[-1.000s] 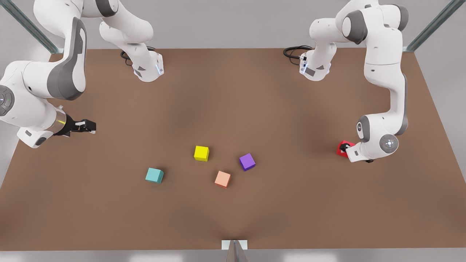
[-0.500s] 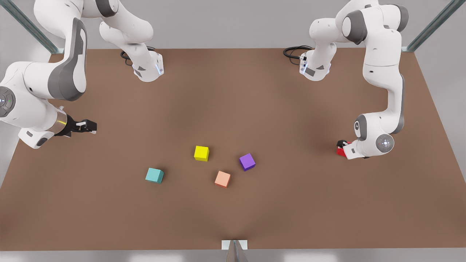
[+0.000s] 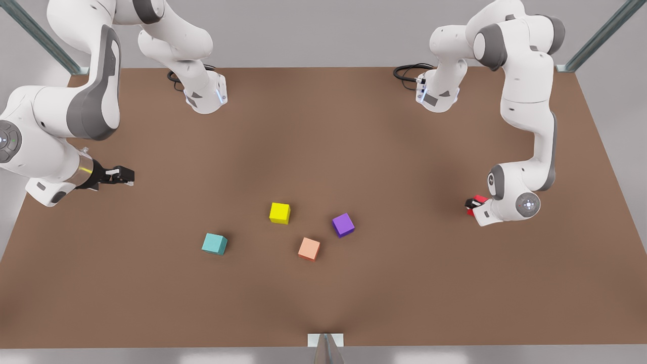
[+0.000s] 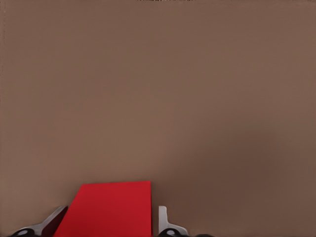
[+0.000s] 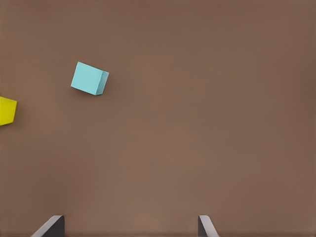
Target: Pick up red wooden cube and pass to hand red wooden cube and place in blue wooden cube
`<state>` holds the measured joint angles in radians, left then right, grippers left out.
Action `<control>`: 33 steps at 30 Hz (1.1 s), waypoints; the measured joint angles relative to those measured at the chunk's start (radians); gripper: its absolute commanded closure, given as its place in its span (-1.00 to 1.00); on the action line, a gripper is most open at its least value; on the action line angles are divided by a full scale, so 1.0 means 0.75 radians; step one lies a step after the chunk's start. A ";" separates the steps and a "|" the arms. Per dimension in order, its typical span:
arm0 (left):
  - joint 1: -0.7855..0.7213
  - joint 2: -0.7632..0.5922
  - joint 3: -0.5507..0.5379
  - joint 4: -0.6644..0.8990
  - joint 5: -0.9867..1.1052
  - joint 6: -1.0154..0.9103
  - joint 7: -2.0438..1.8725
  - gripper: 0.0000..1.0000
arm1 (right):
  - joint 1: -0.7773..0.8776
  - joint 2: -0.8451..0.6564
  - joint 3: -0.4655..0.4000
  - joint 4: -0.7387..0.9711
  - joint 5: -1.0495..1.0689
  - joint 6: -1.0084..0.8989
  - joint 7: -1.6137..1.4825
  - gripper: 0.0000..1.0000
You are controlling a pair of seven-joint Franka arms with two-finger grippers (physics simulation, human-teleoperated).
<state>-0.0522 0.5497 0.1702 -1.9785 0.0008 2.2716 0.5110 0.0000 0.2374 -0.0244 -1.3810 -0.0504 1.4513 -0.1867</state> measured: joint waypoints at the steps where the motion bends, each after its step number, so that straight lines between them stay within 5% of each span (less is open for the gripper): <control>1: 0.000 0.002 0.000 0.000 0.001 0.004 -0.004 -0.65 | 0.000 0.000 0.000 -0.001 0.000 0.000 0.000 -1.00; 4: 0.000 0.003 0.000 0.007 0.006 0.015 -0.015 -0.41 | 0.000 0.001 0.000 -0.002 0.000 -0.001 -0.002 -1.00; 11: -0.002 0.022 -0.068 0.411 -0.256 -0.309 -0.053 -0.41 | 0.000 0.003 0.000 0.000 -0.001 -0.001 -0.004 -1.00; 13: -0.002 0.058 -0.279 0.563 -0.436 -0.452 -0.102 -0.41 | 0.000 0.005 0.000 0.000 0.000 -0.001 -0.005 -1.00; 16: -0.011 0.435 -0.758 1.004 -0.705 -0.537 -0.228 -0.41 | -0.013 0.065 0.001 -0.003 0.059 0.000 -0.066 -1.00; 19: -0.033 0.636 -1.060 1.123 -0.856 -0.417 -0.341 -0.41 | -0.060 0.208 0.000 -0.011 0.332 -0.011 -0.241 -1.00; 24: -0.028 0.683 -1.121 1.146 -1.002 -0.295 -0.479 -0.42 | -0.110 0.529 0.001 -0.011 0.951 -0.045 -0.692 -1.00; 33: -0.023 0.729 -1.144 1.145 -1.158 -0.228 -0.610 -0.42 | -0.012 0.575 0.011 -0.127 1.574 0.063 -1.576 -1.00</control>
<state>-0.0696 1.0964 -0.6875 -1.1197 -0.8679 2.1004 0.0539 -0.0089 0.6685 -0.0158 -1.4764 1.1304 1.4988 -1.3685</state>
